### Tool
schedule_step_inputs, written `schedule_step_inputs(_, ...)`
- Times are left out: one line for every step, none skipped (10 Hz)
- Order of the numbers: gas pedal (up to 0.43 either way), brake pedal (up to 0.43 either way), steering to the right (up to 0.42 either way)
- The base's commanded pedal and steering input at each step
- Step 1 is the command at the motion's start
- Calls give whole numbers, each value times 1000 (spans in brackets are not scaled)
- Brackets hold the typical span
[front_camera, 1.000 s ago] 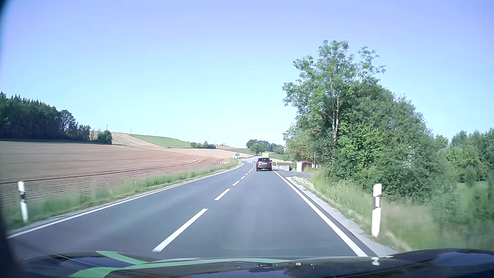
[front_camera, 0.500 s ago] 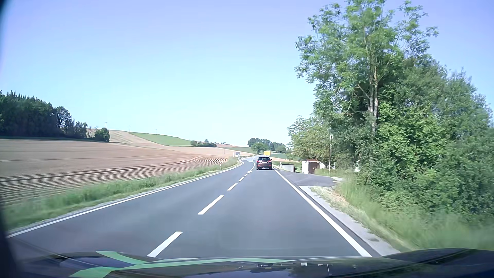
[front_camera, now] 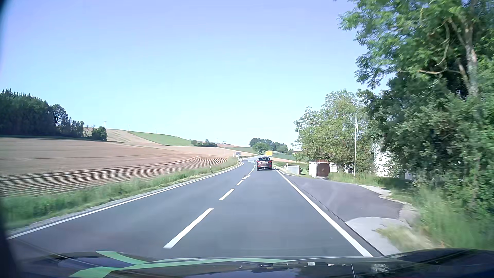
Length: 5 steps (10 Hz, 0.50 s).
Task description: Follow the waypoints while adhering to traffic rules and regulations
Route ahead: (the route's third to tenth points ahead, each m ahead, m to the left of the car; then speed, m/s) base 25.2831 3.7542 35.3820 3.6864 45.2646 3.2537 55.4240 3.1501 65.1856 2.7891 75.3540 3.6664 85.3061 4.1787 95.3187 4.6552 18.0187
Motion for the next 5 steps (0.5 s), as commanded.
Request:
schedule_step_inputs(138,0,-3)
schedule_step_inputs(138,0,-3)
schedule_step_inputs(138,0,-4)
schedule_step_inputs(138,0,-4)
schedule_step_inputs(138,0,-3)
